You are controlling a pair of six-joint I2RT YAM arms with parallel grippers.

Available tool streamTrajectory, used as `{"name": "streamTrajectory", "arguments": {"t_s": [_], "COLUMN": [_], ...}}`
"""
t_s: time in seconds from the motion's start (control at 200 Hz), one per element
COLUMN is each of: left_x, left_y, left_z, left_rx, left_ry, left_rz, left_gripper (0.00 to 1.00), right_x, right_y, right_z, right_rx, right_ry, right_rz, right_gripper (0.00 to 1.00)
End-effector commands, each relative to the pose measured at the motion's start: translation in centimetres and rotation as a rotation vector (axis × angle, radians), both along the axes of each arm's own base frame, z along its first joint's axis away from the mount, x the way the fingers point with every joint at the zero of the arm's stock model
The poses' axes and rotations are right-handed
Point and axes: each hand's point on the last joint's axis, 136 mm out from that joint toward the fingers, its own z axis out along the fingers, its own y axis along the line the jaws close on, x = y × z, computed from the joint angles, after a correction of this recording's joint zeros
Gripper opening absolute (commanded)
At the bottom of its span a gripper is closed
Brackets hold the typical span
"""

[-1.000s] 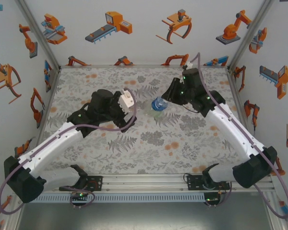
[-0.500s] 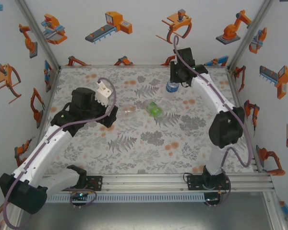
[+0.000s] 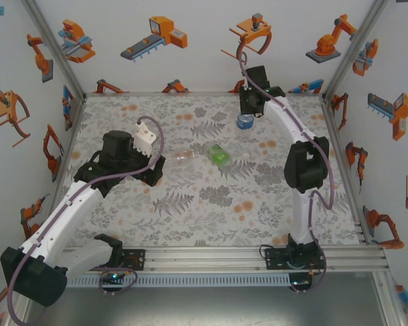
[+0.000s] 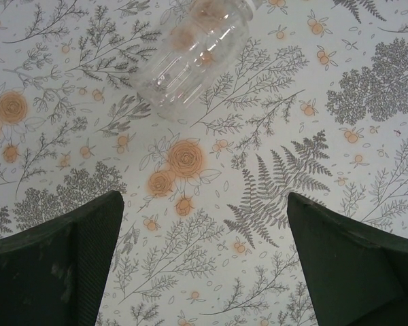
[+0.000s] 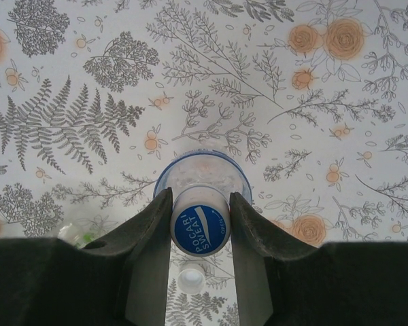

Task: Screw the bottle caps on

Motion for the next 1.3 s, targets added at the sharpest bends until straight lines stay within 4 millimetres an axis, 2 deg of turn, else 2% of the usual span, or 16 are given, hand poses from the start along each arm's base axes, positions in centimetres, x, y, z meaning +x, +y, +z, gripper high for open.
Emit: {"name": "streamTrajectory", "arguments": {"t_s": [0.0, 0.15, 0.285, 0.396, 0.551, 0.691, 0.696, 0.711, 0.881, 1.061, 1.172, 1.297], "left_x": [0.0, 0.0, 0.0, 0.0, 0.0, 0.0, 0.0, -0.1, 0.0, 0.0, -0.1, -0.1], "left_y": [-0.1, 0.0, 0.0, 0.0, 0.0, 0.0, 0.0, 0.0, 0.0, 0.1, 0.2, 0.4], "left_z": [0.4, 0.6, 0.7, 0.7, 0.9, 1.2, 1.2, 1.2, 1.4, 1.4, 1.3, 1.3], "left_rx": [-0.02, -0.022, -0.027, -0.029, -0.032, -0.043, -0.044, -0.045, -0.058, -0.054, -0.046, -0.041], "left_ry": [0.0, -0.008, -0.01, -0.012, -0.019, -0.023, -0.024, -0.023, -0.027, -0.039, -0.047, -0.056], "left_rz": [-0.001, 0.0, 0.001, 0.001, 0.004, 0.001, 0.001, 0.002, 0.012, 0.008, 0.006, 0.01], "left_gripper": [0.97, 0.97, 0.97, 0.97, 0.97, 0.97, 0.97, 0.97, 0.97, 0.97, 0.97, 0.97], "right_x": [0.1, 0.2, 0.2, -0.6, -3.0, -6.1, -6.2, -6.5, -10.0, -12.9, -13.8, -14.1], "right_y": [-0.1, 0.0, -0.2, -0.2, 0.6, 2.1, 2.1, 2.3, 4.2, 7.0, 8.5, 9.0], "right_z": [0.6, 1.6, 4.0, 6.0, 7.4, 6.9, 7.5, 7.5, 4.6, 0.1, -2.6, -5.5], "right_rx": [-0.007, 0.0, 0.005, 0.013, 0.057, 0.127, 0.132, 0.143, 0.185, 0.165, 0.15, 0.129], "right_ry": [-0.004, -0.022, -0.053, -0.068, -0.071, -0.05, -0.063, -0.063, -0.027, 0.015, 0.024, 0.044], "right_rz": [0.006, 0.005, 0.002, 0.007, 0.059, 0.148, 0.152, 0.161, 0.264, 0.39, 0.447, 0.462], "right_gripper": [0.39, 0.5, 0.54, 0.54, 0.54, 0.54, 0.54, 0.54, 0.55, 0.59, 0.62, 0.66]}}
